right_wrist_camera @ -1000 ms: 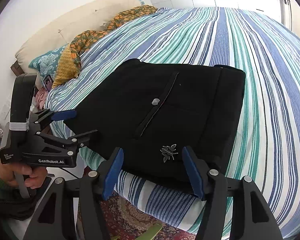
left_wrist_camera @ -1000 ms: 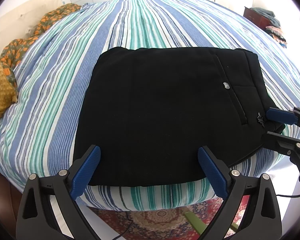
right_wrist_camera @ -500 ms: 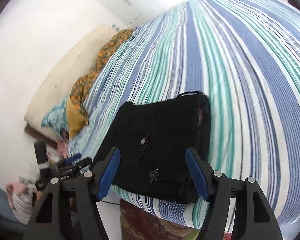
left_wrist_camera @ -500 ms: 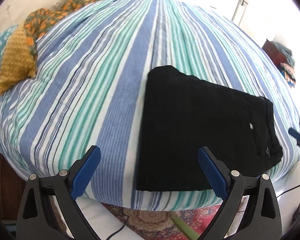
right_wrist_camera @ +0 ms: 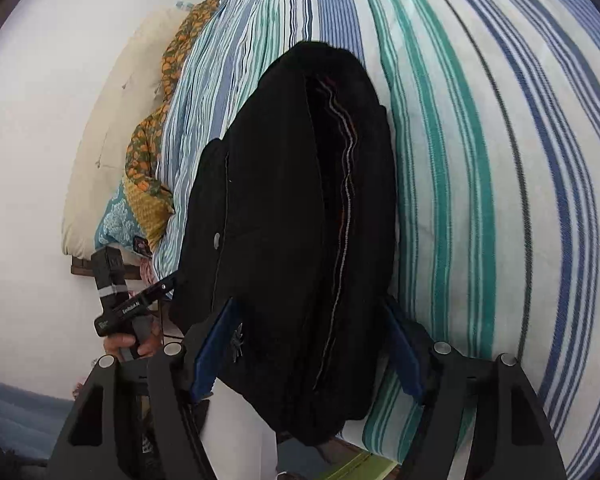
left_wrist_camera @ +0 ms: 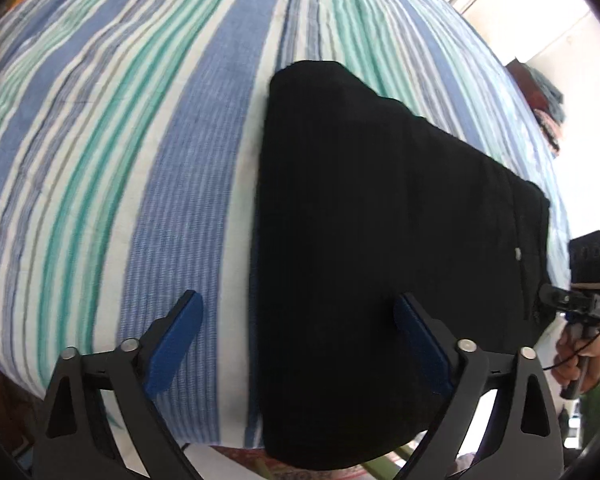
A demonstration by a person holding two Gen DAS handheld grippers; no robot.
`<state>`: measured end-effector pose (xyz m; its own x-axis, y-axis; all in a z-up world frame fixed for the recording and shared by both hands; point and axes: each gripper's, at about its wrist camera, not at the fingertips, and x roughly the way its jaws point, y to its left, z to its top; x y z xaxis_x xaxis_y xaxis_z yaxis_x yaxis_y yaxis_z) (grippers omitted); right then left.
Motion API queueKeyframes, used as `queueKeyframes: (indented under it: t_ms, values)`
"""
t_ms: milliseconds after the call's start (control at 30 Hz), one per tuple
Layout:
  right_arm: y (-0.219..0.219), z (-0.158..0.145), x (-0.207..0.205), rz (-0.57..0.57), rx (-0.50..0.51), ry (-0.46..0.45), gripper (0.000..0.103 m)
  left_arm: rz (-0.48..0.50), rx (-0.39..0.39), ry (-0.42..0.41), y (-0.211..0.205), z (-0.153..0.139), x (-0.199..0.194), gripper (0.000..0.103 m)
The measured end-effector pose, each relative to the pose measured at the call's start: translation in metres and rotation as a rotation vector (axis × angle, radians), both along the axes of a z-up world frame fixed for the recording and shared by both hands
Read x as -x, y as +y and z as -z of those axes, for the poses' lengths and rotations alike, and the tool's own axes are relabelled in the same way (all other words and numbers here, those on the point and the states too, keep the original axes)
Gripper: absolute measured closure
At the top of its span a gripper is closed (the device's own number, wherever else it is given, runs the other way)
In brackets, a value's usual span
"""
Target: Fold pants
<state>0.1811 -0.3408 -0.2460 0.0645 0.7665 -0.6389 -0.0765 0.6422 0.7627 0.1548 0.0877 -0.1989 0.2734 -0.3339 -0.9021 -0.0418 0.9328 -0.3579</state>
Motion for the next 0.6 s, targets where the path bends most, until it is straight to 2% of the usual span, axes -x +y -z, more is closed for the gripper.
queueKeyframes:
  t_ms: [33,67,100,167,333,600]
  values:
    - [0.005,-0.001,-0.003,-0.024,-0.001,-0.001,0.032,0.014,0.043,-0.001,-0.003,-0.001,-0.002,0.053]
    - [0.01,-0.003,-0.003,-0.052,0.005,-0.009,0.045,0.005,0.02,-0.013,-0.006,-0.006,-0.002,0.062]
    - [0.014,-0.005,-0.003,-0.083,0.022,-0.022,0.05,0.014,0.006,-0.032,-0.009,-0.011,-0.002,0.077]
    - [0.017,-0.011,-0.005,-0.115,0.042,-0.046,0.059,0.021,-0.038,-0.08,-0.017,-0.027,0.001,0.08]
    - [0.021,-0.036,-0.002,-0.128,0.052,-0.135,0.065,0.035,-0.19,-0.16,-0.045,-0.056,0.005,0.082]
    - [0.022,-0.065,-0.021,-0.108,0.022,-0.193,0.066,0.043,-0.278,-0.234,-0.066,-0.085,-0.009,0.082]
